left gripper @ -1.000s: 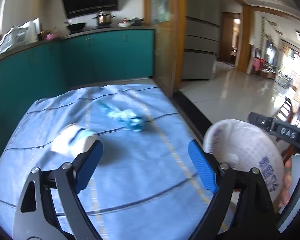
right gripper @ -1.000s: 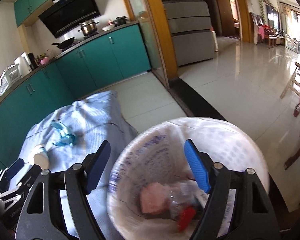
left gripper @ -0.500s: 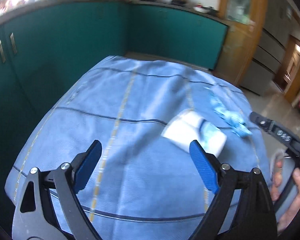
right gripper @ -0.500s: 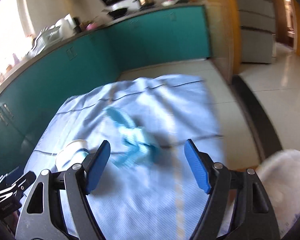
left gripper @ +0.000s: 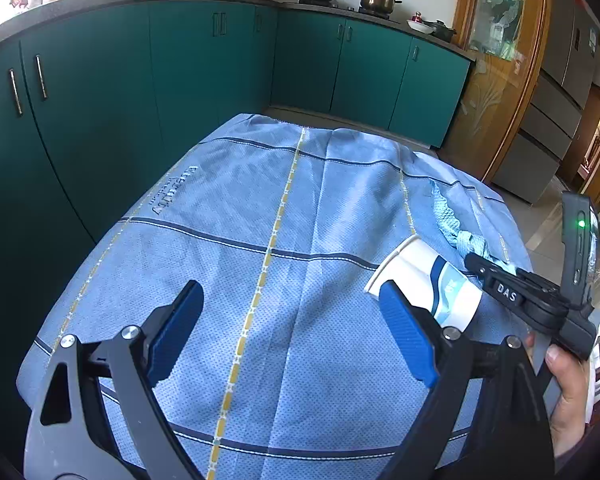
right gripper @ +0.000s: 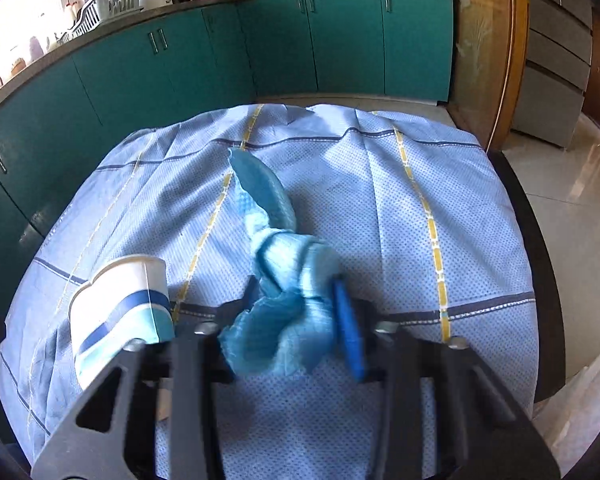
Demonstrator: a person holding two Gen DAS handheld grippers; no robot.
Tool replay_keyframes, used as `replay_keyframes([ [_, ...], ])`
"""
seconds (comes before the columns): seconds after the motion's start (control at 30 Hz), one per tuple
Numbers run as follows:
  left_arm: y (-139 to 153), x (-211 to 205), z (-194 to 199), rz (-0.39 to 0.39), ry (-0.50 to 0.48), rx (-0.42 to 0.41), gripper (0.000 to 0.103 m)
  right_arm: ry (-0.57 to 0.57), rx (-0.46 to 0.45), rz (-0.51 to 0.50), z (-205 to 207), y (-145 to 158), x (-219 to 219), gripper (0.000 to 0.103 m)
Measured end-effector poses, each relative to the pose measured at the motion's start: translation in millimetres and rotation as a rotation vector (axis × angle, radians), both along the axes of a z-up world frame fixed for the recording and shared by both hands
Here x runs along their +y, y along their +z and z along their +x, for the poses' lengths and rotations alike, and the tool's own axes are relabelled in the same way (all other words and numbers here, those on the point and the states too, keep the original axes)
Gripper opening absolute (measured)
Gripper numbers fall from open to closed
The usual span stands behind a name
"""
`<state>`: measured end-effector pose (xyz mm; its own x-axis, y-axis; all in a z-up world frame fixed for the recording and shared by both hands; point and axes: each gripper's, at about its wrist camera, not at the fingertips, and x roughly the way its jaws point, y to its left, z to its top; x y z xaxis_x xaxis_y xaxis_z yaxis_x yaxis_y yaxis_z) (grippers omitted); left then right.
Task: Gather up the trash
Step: 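Grasp the blue cloth rag with the right tool while the left tool reaches the paper cup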
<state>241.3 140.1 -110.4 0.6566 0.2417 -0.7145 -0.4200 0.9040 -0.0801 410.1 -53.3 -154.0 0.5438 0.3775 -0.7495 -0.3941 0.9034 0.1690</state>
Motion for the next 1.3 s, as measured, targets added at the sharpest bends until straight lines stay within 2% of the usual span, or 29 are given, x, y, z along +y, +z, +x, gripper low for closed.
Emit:
replay_keyframes([
  [0.17, 0, 7, -2, -0.018, 0.035, 0.001, 0.089, 0.092, 0.000, -0.017, -22, 4, 10, 0.026],
  [0.37, -1, 19, -7, -0.032, 0.090, -0.007, 0.089, 0.234, 0.018, -0.040, -70, 6, 29, 0.026],
  [0.53, -3, 35, -11, -0.064, 0.137, -0.007, 0.090, 0.334, 0.069, 0.047, -103, 14, 27, 0.026],
  [0.7, -10, 31, -7, -0.067, 0.107, 0.021, 0.092, 0.275, 0.041, 0.051, -111, 24, 3, 0.026],
  [0.93, -12, -6, 3, 0.000, -0.038, 0.047, 0.093, 0.110, 0.084, 0.003, -93, 11, -32, 0.028],
  [1.1, -15, -37, 6, 0.057, -0.128, 0.067, 0.093, 0.087, 0.065, -0.010, -92, 11, -36, 0.045],
  [1.3, -15, -57, 8, 0.094, -0.176, 0.068, 0.093, 0.063, 0.028, -0.040, -91, 14, -34, 0.052],
])
